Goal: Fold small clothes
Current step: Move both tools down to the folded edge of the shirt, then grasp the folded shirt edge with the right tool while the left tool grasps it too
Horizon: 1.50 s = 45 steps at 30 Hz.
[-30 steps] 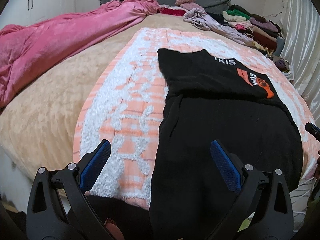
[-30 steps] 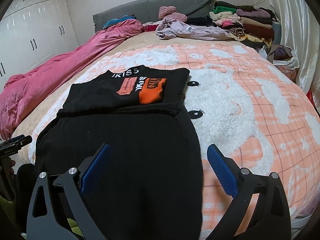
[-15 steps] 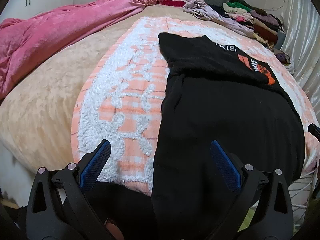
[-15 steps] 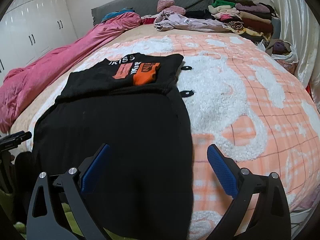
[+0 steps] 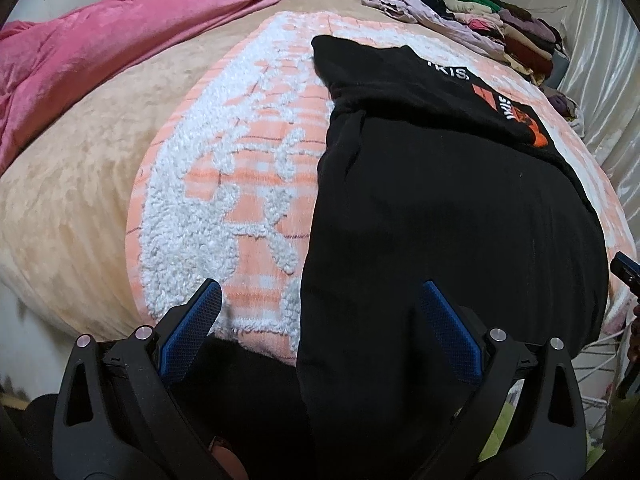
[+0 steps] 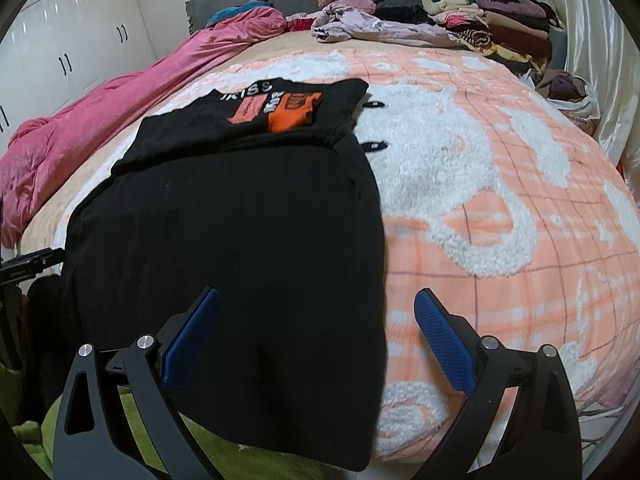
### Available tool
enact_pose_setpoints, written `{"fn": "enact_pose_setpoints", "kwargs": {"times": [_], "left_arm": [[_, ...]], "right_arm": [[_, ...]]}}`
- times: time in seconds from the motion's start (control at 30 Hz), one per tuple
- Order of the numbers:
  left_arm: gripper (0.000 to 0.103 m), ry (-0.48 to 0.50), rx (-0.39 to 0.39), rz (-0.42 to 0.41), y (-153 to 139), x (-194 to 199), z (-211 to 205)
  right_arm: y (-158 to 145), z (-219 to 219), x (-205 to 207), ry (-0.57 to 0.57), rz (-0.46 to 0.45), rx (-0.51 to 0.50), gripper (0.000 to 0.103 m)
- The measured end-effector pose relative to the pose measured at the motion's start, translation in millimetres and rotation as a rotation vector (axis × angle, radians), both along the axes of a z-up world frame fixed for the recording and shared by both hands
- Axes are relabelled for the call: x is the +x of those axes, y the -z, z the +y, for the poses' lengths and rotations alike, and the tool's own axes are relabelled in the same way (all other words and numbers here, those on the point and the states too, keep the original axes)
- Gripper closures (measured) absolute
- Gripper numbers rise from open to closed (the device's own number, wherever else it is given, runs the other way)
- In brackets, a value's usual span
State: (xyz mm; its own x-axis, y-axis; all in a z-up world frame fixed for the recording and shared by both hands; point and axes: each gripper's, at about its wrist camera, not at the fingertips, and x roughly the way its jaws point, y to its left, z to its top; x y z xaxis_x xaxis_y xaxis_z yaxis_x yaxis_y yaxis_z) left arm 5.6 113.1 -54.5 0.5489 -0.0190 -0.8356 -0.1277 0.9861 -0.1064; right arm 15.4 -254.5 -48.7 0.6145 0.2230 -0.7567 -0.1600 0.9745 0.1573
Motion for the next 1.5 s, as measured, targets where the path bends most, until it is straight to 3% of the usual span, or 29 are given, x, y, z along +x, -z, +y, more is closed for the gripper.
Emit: {"fn": "enact_pose_setpoints", "kwargs": {"times": [0.1,0.2,0.27,0.5,0.63,0.73,0.8,0.93,1.23,1.33,1.4,1.5], "left_arm": [[0.012,0.003,-0.001,0.027,6,0,0],[0.021,0.021,-0.003,0.036,9,0,-4],[0.032,0.021,0.005,0.037,10,0,-7],[0.049,0.029,-0.012,0.05,15,0,-9],[0.057,0.031,-0.013,0.049,14,-2,-9],[0.06,0.031,-0.017,0.05,14,-3,-7],[0.06,0.029,-0.025,0.053,14,-5,-6],[0.06,0.024,-0.042,0.062,15,-7,-2],[0.06,0.03,-0.045,0.081,19,-12,-1],[0.072,0.043,-0.036,0.082,19,-12,-5],[0.08,0.057,-0.032,0.083,18,-12,-10],[0.088,0.078,-0.007,0.083,17,-12,-17]], "right_arm": [[7,-2,-3,0.0,0.02,-0.003,0.007],[11,-6,-8,0.008,0.033,-0.008,0.007],[13,-11,-11,0.016,0.041,-0.011,0.007],[22,-26,-21,0.022,0.065,0.019,0.008],[28,-26,-24,0.002,0.077,0.035,0.025],[30,-25,-26,-0.004,0.068,0.019,0.044],[28,-24,-28,-0.037,0.069,0.039,0.068],[27,-20,-30,-0.073,0.062,0.022,0.073],[39,-30,-34,-0.079,0.053,0.118,0.07],[38,-28,-33,-0.085,0.041,0.108,0.073],[34,-28,-35,-0.095,0.016,0.131,0.089],[32,-29,-35,-0.098,0.01,0.143,0.093]]}}
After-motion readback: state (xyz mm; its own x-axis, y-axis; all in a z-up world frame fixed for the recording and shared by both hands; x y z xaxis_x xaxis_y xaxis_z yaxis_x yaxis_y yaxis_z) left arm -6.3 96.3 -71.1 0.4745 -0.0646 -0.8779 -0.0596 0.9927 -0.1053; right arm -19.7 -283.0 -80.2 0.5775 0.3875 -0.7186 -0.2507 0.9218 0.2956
